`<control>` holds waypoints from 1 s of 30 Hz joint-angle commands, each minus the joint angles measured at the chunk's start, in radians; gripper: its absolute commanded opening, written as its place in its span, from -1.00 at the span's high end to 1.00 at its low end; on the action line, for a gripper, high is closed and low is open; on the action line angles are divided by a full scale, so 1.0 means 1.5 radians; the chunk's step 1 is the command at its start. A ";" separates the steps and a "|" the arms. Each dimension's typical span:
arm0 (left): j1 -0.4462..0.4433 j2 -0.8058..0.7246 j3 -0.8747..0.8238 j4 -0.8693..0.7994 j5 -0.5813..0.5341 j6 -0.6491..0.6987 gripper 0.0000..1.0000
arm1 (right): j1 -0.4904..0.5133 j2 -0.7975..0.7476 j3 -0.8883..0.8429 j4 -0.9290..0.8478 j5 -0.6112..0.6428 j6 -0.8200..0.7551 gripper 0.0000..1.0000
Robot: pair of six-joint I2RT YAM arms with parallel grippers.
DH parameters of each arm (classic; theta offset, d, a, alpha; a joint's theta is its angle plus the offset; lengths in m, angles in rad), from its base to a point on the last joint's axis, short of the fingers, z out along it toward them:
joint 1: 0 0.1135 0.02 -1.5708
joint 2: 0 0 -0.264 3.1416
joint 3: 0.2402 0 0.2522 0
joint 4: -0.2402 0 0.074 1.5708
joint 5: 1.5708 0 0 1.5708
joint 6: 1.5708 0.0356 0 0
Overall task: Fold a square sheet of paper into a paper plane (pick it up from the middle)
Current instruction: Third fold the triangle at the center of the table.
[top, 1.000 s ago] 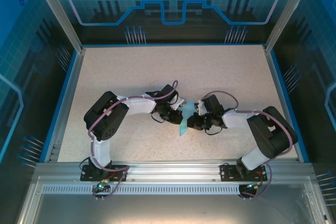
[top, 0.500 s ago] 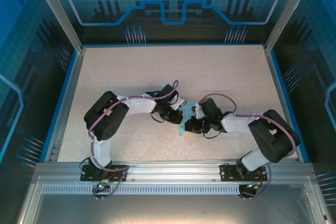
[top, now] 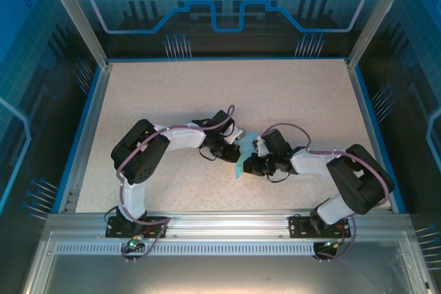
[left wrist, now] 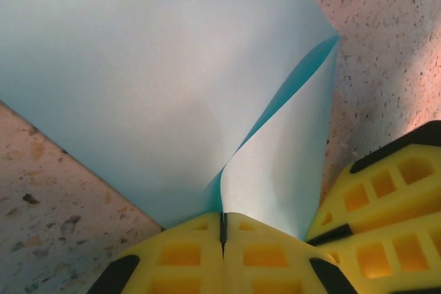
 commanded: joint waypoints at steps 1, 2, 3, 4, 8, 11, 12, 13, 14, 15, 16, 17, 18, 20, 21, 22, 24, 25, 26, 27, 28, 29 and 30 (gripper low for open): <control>0.003 0.013 0.016 -0.025 -0.011 0.016 0.86 | 0.012 -0.033 -0.005 -0.021 0.007 0.002 0.73; 0.003 0.013 0.017 -0.026 -0.011 0.017 0.86 | 0.015 -0.035 -0.007 -0.015 0.002 0.005 0.73; 0.003 0.013 0.018 -0.027 -0.012 0.017 0.86 | 0.019 -0.035 -0.009 -0.006 -0.006 0.009 0.73; 0.003 0.014 0.019 -0.028 -0.011 0.018 0.86 | 0.021 -0.032 -0.007 0.000 -0.012 0.011 0.73; 0.002 0.014 0.019 -0.029 -0.013 0.019 0.86 | 0.040 -0.013 0.005 0.016 -0.008 0.021 0.73; 0.003 0.015 0.019 -0.028 -0.012 0.018 0.86 | 0.051 0.005 0.008 0.027 0.007 0.028 0.73; 0.003 0.014 0.018 -0.028 -0.013 0.017 0.86 | 0.052 0.015 0.009 0.032 0.005 0.028 0.73; 0.003 0.014 0.020 -0.028 -0.012 0.017 0.86 | 0.052 0.025 0.009 0.036 0.005 0.028 0.73; 0.002 0.015 0.020 -0.028 -0.012 0.017 0.86 | 0.053 0.033 0.009 0.038 0.007 0.029 0.74; 0.002 0.015 0.021 -0.029 -0.011 0.017 0.86 | 0.053 0.046 0.009 0.041 0.007 0.028 0.74; 0.002 0.015 0.021 -0.029 -0.012 0.017 0.86 | 0.054 0.053 0.006 0.046 0.007 0.029 0.74; 0.003 0.016 0.021 -0.029 -0.013 0.018 0.86 | 0.054 0.059 0.002 0.055 0.006 0.031 0.74; 0.003 0.015 0.020 -0.029 -0.013 0.017 0.86 | 0.054 0.063 0.001 0.059 0.003 0.033 0.74; 0.003 0.015 0.020 -0.029 -0.014 0.016 0.86 | 0.055 0.060 0.002 0.055 0.003 0.032 0.75; 0.002 0.014 0.019 -0.029 -0.014 0.016 0.86 | 0.054 0.054 0.002 0.050 0.003 0.032 0.75; 0.003 0.014 0.017 -0.029 -0.016 0.017 0.86 | 0.054 0.045 0.002 0.043 0.006 0.031 0.75; 0.003 0.013 0.017 -0.029 -0.017 0.017 0.86 | 0.054 0.020 0.003 0.025 0.009 0.027 0.74; 0.003 0.012 0.015 -0.029 -0.017 0.017 0.87 | 0.054 0.010 0.003 0.017 0.010 0.026 0.74; 0.002 0.012 0.017 -0.030 -0.017 0.016 0.86 | 0.055 0.002 0.003 0.014 0.009 0.026 0.73; 0.003 0.012 0.018 -0.030 -0.017 0.017 0.87 | 0.055 -0.003 0.001 0.013 0.006 0.025 0.73; 0.002 0.012 0.018 -0.029 -0.018 0.017 0.87 | 0.058 -0.004 0.002 0.013 0.004 0.026 0.73; 0.003 0.013 0.019 -0.030 -0.018 0.016 0.87 | 0.061 -0.002 0.003 0.015 0.004 0.028 0.73; 0.002 0.014 0.021 -0.030 -0.018 0.016 0.86 | 0.064 0.001 0.002 0.022 0.002 0.031 0.73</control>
